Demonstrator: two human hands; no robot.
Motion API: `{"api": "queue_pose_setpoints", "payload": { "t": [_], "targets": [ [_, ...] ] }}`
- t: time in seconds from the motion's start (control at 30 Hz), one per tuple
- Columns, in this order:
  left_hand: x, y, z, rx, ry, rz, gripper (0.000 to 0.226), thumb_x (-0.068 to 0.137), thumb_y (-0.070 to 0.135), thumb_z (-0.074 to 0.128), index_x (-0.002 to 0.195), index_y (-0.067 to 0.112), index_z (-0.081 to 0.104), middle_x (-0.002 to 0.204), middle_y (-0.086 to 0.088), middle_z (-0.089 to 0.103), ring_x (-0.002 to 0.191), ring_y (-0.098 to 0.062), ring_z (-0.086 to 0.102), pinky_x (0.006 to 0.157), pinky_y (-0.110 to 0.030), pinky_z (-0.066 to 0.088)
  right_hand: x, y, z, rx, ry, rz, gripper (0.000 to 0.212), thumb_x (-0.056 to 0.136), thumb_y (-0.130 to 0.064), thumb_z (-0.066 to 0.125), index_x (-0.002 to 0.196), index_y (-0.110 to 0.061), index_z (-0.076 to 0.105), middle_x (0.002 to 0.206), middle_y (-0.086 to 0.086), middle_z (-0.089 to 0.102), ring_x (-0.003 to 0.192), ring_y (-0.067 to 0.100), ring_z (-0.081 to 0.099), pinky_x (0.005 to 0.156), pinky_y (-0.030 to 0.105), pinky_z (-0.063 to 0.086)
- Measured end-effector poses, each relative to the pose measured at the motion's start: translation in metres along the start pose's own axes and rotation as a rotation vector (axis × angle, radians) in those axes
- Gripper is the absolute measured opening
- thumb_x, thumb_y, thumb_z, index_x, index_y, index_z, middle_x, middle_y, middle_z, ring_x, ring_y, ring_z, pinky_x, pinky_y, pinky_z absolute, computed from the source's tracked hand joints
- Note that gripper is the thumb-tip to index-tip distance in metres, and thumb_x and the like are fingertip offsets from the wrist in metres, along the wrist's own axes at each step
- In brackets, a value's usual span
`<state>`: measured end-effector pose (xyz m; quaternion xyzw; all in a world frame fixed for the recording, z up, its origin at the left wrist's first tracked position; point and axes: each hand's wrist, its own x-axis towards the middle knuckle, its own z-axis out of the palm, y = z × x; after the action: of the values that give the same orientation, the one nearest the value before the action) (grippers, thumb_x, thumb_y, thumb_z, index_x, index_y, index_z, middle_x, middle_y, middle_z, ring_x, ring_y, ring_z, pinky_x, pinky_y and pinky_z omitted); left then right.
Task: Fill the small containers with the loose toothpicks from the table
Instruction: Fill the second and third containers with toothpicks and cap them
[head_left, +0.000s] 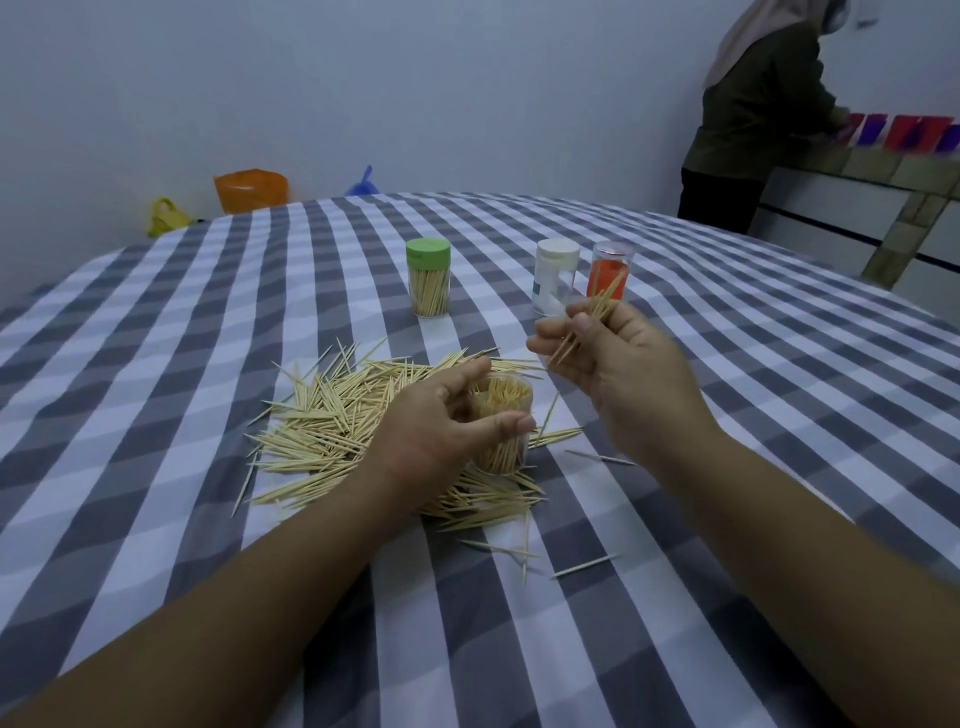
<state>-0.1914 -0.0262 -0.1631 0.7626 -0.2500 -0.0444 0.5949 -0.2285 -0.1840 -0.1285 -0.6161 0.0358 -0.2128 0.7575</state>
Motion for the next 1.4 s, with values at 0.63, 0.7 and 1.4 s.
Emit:
{"api": "queue_pose_setpoints", "payload": {
  "t": [0.63, 0.7, 1.4],
  "targets": [
    [0.002, -0.003, 0.001, -0.044, -0.005, -0.020, 0.083, 0.059, 0.032, 0.081, 0.135, 0.017, 0.051, 0.118, -0.008, 0.067, 0.094, -0.006, 0.067, 0.080, -0.012, 0.051, -0.019, 0.007, 0.011, -0.436, -0.120, 0.058, 0.023, 0.098, -0.028, 0.047, 0.082, -0.032, 0.064, 0.065, -0.025, 0.061, 0.061, -0.021, 0.055, 0.052, -0.002, 0.039],
    [0.002, -0.003, 0.000, -0.039, 0.003, -0.019, 0.079, 0.062, 0.028, 0.082, 0.134, 0.018, 0.052, 0.116, -0.005, 0.068, 0.096, -0.006, 0.067, 0.080, -0.010, 0.050, -0.017, 0.009, 0.009, -0.418, -0.064, 0.034, 0.021, 0.097, -0.026, 0.050, 0.082, -0.029, 0.065, 0.070, -0.022, 0.064, 0.064, -0.020, 0.057, 0.055, -0.003, 0.039],
    [0.000, -0.003, 0.001, -0.038, -0.006, -0.011, 0.084, 0.060, 0.031, 0.081, 0.136, 0.018, 0.049, 0.105, 0.012, 0.064, 0.101, -0.006, 0.065, 0.087, -0.021, 0.054, -0.009, 0.013, 0.004, -0.381, 0.105, 0.008, 0.017, 0.095, -0.024, 0.052, 0.084, -0.020, 0.063, 0.090, -0.003, 0.068, 0.087, 0.007, 0.060, 0.071, 0.022, 0.040]
  ]
}}
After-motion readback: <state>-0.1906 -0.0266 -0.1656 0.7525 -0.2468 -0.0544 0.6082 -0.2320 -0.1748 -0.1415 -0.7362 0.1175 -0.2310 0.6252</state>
